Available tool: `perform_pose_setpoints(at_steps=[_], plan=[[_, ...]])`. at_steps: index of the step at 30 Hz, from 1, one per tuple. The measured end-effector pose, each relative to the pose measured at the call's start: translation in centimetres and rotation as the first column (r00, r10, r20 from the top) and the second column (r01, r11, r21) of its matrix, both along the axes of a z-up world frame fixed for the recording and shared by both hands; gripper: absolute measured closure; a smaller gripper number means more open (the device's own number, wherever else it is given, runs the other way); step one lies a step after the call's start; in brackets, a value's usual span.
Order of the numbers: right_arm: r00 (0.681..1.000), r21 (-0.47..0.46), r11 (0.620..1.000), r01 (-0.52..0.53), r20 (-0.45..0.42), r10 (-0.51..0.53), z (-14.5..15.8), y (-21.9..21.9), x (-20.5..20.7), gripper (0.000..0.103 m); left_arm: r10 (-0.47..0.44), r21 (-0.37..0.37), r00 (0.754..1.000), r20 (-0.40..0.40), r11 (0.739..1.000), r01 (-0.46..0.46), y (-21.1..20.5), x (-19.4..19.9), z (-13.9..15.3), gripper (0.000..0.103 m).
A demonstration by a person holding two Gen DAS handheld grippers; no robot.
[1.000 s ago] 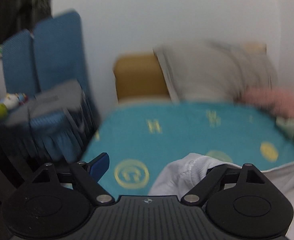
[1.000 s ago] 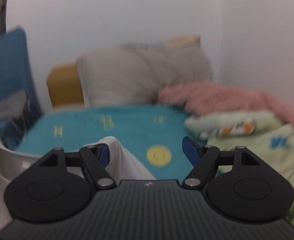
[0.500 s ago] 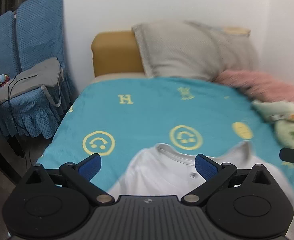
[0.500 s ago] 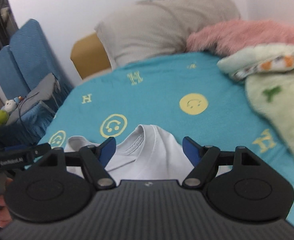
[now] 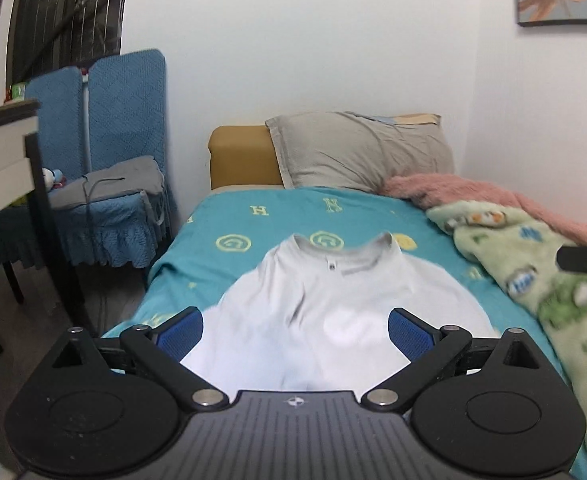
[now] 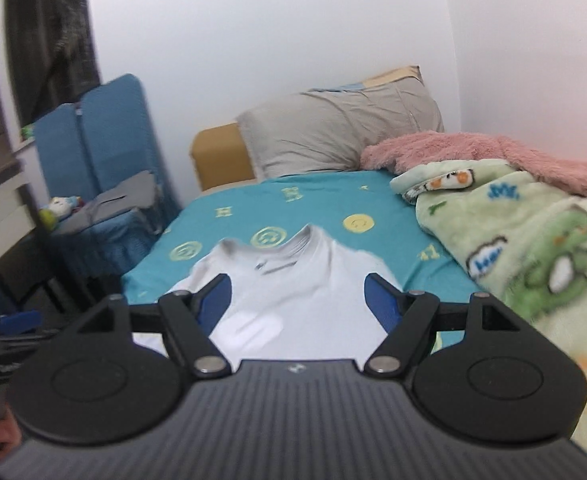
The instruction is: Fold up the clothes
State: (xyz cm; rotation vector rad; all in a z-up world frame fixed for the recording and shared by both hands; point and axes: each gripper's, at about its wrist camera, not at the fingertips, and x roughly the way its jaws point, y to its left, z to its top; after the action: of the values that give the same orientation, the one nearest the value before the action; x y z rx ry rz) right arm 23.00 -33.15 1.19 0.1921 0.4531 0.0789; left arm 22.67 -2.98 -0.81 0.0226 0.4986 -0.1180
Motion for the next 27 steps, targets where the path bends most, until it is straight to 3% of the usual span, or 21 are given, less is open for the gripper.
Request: perform_pose_setpoints(at_steps=[5, 9, 12, 17, 27], plan=[[0.999, 0.019, 1.0, -0.007, 0.051, 0.006, -0.9, 1.8, -8.6, 0.028, -0.029, 0.018, 0.999, 0.034, 0.999, 0.028, 1.7, -9.1, -0.9, 0.003], [0.998, 0.04, 0.999, -0.008, 0.06, 0.005, -3.2, 2.3, -11.8, 0.028, -0.051, 0.061, 0.996, 0.078, 0.997, 0.046, 2.1, -11.7, -2.9, 0.003], [0.999, 0.034, 0.999, -0.011, 0.051, 0.009, -4.5, 2.5, -11.8, 0.028, -0.041, 0.063, 0.998, 0.056, 0.997, 0.037, 2.1, -10.6, -3.7, 0.003], [0.996, -0.018, 1.0, 0.022, 0.088, -0.02, -6.0, 2.8, -10.9, 0.028, 0.004, -0.025, 1.0, -0.003, 1.0, -0.004, 3.7, -7.1, -4.8, 0.003], [0.998, -0.021, 0.999, 0.05, 0.049, -0.049, -9.3, 2.7, -8.4, 0.028, 0.102, -0.154, 0.984, -0.146, 0.98, -0.124, 7.8, -1.7, -8.2, 0.008]])
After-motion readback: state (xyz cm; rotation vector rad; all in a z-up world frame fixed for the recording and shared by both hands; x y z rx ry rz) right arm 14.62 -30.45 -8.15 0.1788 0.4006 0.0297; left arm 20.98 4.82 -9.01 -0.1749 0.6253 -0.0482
